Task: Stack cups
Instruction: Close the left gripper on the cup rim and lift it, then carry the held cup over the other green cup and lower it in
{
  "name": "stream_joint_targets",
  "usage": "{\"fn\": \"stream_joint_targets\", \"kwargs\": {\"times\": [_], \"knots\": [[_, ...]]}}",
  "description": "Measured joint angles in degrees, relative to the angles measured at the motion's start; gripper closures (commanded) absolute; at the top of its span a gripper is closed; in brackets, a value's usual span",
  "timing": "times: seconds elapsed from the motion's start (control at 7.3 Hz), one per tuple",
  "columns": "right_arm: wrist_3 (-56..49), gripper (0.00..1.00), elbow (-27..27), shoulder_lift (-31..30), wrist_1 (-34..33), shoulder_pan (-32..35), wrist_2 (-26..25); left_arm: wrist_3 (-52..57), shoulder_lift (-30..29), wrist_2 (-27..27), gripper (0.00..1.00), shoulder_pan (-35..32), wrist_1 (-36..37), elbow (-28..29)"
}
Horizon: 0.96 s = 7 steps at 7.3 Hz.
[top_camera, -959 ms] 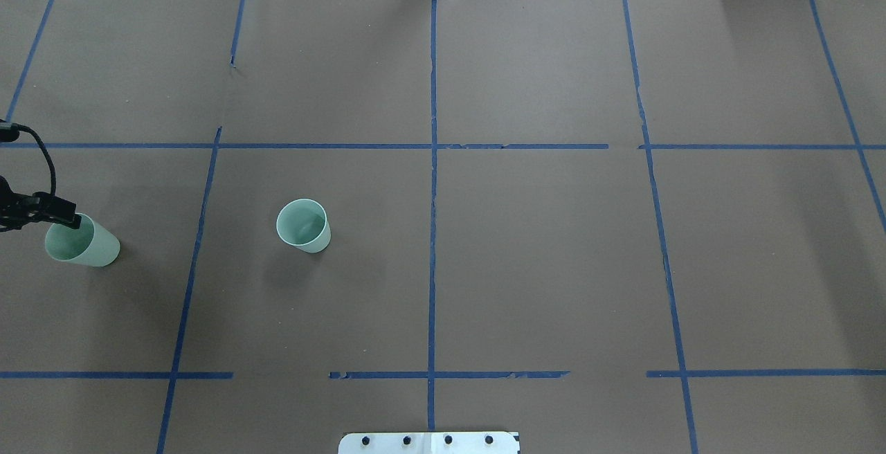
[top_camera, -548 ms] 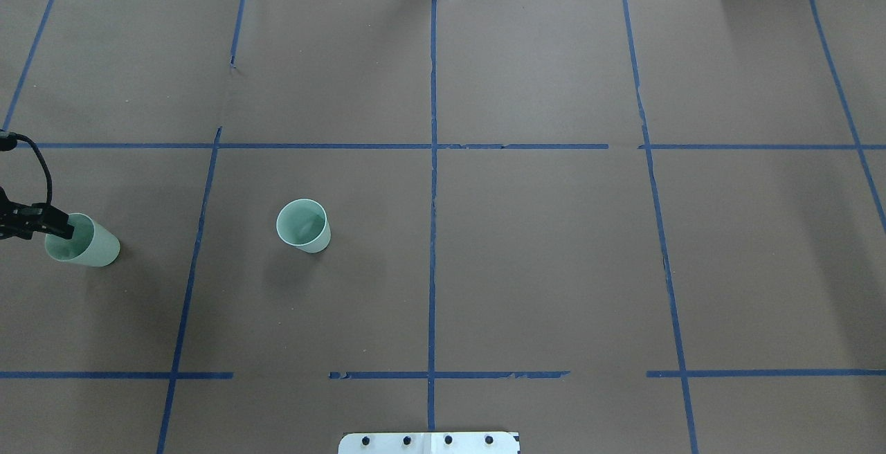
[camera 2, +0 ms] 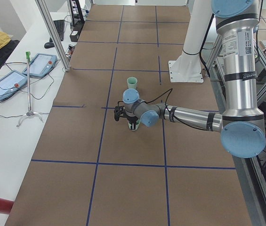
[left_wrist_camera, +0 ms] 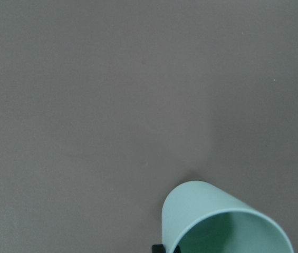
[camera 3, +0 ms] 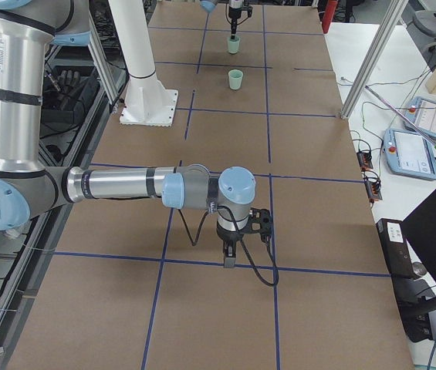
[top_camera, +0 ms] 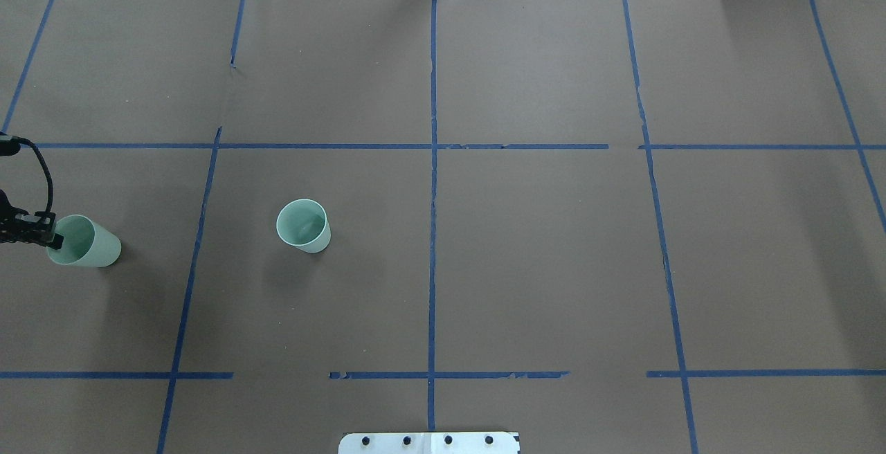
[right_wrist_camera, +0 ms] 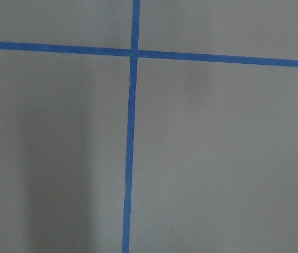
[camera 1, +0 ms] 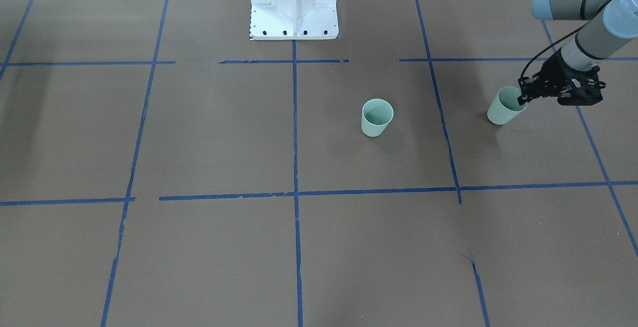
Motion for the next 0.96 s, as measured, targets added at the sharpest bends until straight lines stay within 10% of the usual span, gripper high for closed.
{"fn": "stream_joint_targets", "kwargs": {"times": [0.41, 0.96], "knots": [[0.00, 0.00, 0.00, 0.00, 0.00, 0.05, 0.00, -0.09, -2.59, -1.84, 1.00, -1.38, 10.12, -6.47], [0.00, 0.00, 0.00, 0.00, 0.00, 0.03, 0.00, -12.24, -20.64, -2.39, 1.00, 0.56, 34.09, -13.45]]}}
